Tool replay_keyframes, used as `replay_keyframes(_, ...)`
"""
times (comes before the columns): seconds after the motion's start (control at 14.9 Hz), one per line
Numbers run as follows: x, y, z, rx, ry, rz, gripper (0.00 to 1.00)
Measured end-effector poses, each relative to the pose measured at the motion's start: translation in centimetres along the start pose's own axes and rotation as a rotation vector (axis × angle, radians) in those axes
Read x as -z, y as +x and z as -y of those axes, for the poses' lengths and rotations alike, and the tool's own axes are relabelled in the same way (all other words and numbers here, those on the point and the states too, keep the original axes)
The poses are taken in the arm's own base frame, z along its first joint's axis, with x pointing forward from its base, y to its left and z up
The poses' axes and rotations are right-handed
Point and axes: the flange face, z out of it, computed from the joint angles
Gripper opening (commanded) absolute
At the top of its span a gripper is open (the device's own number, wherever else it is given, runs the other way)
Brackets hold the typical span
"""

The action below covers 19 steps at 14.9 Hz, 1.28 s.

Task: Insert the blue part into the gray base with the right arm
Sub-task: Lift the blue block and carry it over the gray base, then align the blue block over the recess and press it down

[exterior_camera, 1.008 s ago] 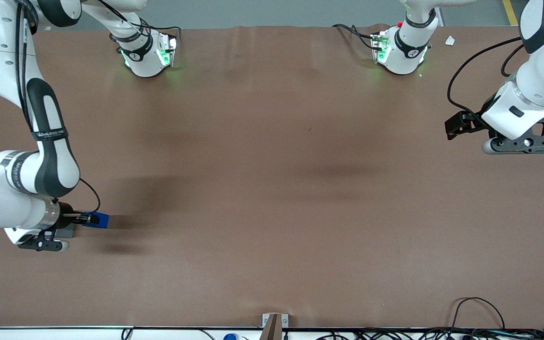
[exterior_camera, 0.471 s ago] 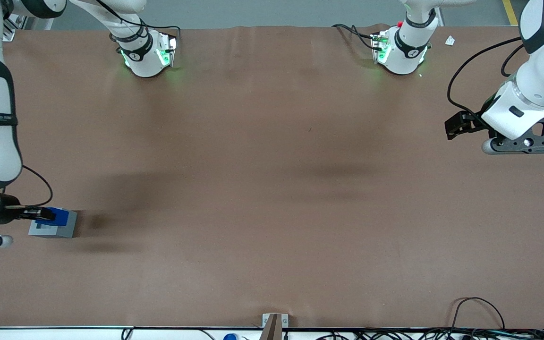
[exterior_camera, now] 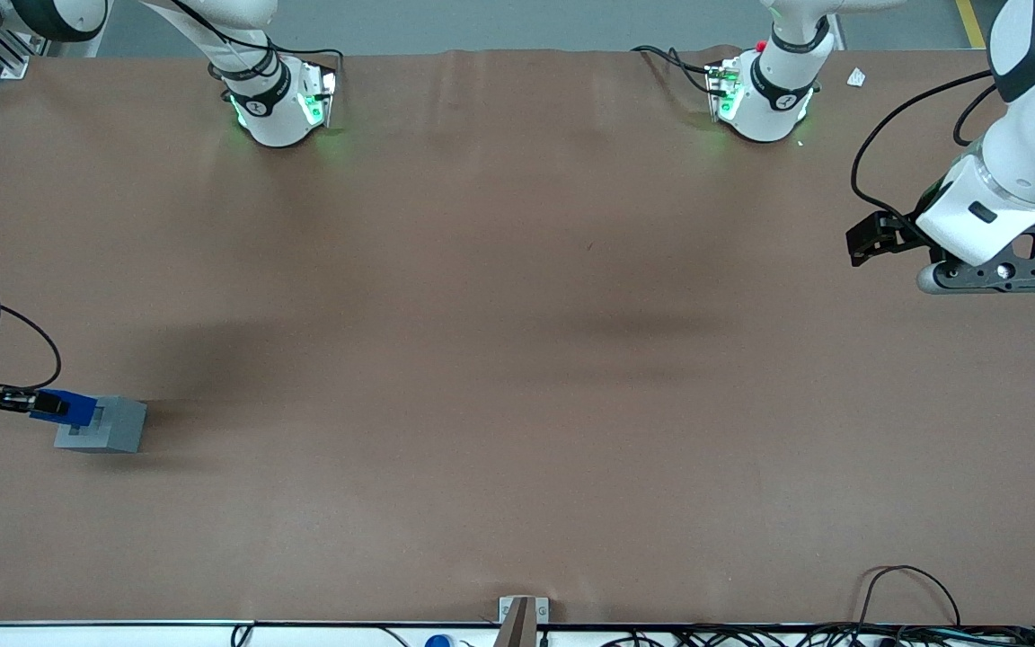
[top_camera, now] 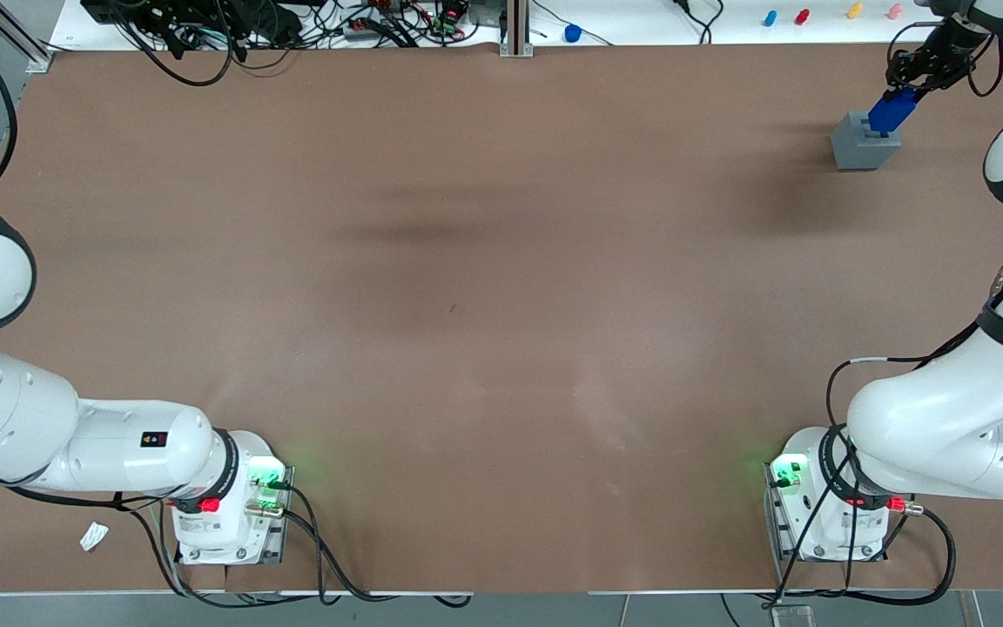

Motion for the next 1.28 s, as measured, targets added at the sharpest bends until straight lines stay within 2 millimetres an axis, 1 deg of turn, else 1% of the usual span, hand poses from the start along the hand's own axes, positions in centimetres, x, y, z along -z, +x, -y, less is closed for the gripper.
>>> replay_keyframes(0.2,-1.2,0.4,0.2,0.019,-0.004,-0.008,0.00)
replay_keyframes(0.34,-1.6,0.5,0.4,0.028,-0.005,-0.005,0.00)
replay_keyframes(0.74,-1.7,0.5,0.2,0.097,-0.022,-0.009,0.00)
replay_keyframes(1.28,-2.0,0.6,0.1,0.076,-0.023,-0.012,0.00)
